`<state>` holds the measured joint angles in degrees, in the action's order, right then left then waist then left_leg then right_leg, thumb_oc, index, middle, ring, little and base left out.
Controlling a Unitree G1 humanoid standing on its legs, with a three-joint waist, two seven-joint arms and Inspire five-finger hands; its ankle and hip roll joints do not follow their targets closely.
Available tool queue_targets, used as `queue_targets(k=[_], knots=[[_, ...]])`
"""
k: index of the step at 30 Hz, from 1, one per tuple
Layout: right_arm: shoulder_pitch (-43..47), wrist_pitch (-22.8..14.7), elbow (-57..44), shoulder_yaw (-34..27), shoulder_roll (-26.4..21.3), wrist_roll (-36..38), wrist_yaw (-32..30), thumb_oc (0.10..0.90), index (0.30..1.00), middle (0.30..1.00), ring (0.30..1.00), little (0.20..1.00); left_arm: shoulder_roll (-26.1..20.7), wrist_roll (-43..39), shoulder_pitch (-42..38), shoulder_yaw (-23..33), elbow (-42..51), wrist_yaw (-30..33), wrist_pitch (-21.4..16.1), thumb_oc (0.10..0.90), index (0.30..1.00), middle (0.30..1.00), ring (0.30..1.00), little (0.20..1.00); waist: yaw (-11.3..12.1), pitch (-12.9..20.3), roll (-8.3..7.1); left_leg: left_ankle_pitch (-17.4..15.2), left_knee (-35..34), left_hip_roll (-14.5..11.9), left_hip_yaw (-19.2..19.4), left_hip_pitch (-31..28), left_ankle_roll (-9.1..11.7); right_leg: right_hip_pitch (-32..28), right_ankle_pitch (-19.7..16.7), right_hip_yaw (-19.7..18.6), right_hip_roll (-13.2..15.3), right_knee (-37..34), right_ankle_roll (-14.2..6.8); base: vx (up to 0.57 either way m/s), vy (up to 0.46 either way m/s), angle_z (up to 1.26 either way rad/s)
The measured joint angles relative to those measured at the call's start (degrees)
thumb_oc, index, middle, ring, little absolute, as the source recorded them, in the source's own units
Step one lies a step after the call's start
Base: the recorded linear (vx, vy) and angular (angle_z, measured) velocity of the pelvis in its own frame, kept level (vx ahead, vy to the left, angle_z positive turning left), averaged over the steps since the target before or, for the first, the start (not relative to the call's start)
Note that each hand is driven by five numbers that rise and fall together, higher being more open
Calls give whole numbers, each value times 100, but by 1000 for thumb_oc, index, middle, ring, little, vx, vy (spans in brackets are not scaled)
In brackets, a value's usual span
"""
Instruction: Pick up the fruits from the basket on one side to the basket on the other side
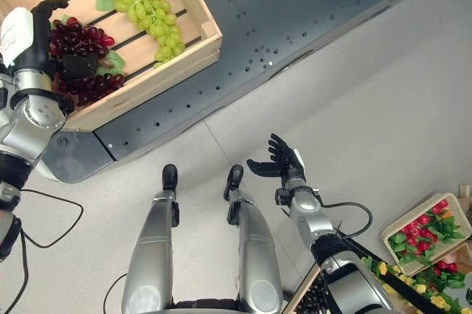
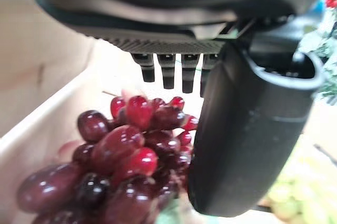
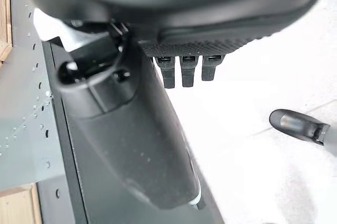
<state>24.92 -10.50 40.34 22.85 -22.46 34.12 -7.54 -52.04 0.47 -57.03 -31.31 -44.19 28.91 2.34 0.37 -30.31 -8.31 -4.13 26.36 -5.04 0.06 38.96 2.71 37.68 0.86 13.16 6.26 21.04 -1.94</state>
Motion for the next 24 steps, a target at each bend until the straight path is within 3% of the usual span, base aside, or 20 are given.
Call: queue_targets(k=[11,19,24], knots=[[406,-5,253,120,-6,13,2,800,900,900,900,900,-24,822,-1681,-1339,-749,-233,1241,800,900,900,900,900,-276,5,-95,-16,93,-26,26,367,-23,291,-101,-5,-32,-107,-15,-2,6,-1],[598,-6,279,326,-1,23,1,800,900,900,900,900,26,844,-2091,-1477,-1210,-511,1510,800,900,900,900,900,-424,5,-95,-17,89,-30,57,412,-24,361,-113,-18,-26,-100,-1,-3,5,-1],[697,-14,274,327,0,22,1,800,900,900,900,900,62,1059,-2449,-1595,-1386,-1445,1919,800,900,900,900,900,-435,7,-95,-14,93,-56,98,416,-20,376,-130,-28,-36,-113,13,-17,10,-2]])
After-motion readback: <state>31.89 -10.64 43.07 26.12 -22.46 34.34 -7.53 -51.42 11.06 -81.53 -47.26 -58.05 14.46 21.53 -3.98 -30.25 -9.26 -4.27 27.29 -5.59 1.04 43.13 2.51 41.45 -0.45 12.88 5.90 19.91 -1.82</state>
